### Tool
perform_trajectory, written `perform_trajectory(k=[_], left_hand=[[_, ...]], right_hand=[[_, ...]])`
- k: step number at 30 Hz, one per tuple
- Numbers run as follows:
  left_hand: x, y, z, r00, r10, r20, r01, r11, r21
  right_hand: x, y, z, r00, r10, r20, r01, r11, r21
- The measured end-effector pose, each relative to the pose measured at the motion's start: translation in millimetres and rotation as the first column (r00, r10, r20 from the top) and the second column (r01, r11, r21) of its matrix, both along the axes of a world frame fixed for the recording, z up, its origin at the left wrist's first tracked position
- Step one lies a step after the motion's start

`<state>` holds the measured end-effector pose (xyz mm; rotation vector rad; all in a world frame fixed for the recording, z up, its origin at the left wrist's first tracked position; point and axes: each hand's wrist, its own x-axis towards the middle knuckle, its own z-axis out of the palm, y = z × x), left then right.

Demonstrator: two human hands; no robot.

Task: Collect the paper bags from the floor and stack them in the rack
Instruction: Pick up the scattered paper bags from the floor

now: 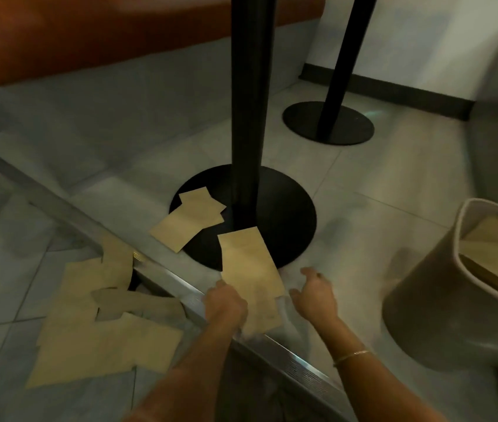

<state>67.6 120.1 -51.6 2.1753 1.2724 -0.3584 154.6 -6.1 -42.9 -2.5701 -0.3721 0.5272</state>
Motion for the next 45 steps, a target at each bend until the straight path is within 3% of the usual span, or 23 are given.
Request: perform_trajectory(k=[4,7,13,18,22,26,31,34,39,42,45], left_hand=[[-6.3,9.4,-32.9,1.0,-0.012,0.02,0.012,1.0,0.005],[-2.9,12.7,-50.2,0.995,0.054,0.084,-0.054,0.999,-0.006],[4.0,13.4,-60.5,0.999,0.047,0.004,-0.047,0.999,0.013],[11.4,8.3,-52.7,0.99,0.122,0.064,-0.122,0.993,0.001],[14.8,11.7,-56.7,0.964,0.187,0.189,-0.178,0.982,-0.064],[10.7,15.5,-63.9,0.936,0.28,0.213,-0.265,0.959,-0.096],[-0.2,12.4,-55.5,0.947,0.208,0.244,-0.207,0.978,-0.029],[-2.5,14.8,-31.0,0.88,0.227,0.417,-0.22,0.973,-0.063],[15.9,18.4,49.1,0.621,0.253,0.742,-0.288,0.954,-0.085],[35.3,8.3,115.4,0.526,0.174,0.832,-0.229,0.972,-0.058],[55.9,-15.7,181.9,0.427,0.053,0.902,-0.149,0.989,0.012]], right_hand=[[4.0,21.6,-49.0,0.981,-0.078,-0.177,0.086,0.996,0.038],[11.8,34.6,-63.8,0.99,-0.07,-0.122,0.072,0.997,0.007],[14.6,48.6,-76.8,0.986,-0.1,-0.135,0.094,0.994,-0.052],[9.6,42.5,-72.8,0.961,-0.228,-0.158,0.243,0.966,0.089],[7.0,39.6,-74.4,0.949,-0.253,-0.188,0.278,0.953,0.12],[7.5,38.9,-74.6,0.952,-0.225,-0.205,0.256,0.956,0.141],[6.4,34.1,-60.6,0.958,-0.235,-0.161,0.264,0.947,0.185],[11.7,24.6,-24.9,0.964,-0.265,-0.034,0.265,0.928,0.263],[32.0,-6.8,74.4,0.912,-0.287,0.293,0.185,0.925,0.331],[43.2,-36.8,149.8,0.836,-0.308,0.454,0.159,0.928,0.338],[48.8,-74.3,221.9,0.686,-0.403,0.605,0.2,0.905,0.376]])
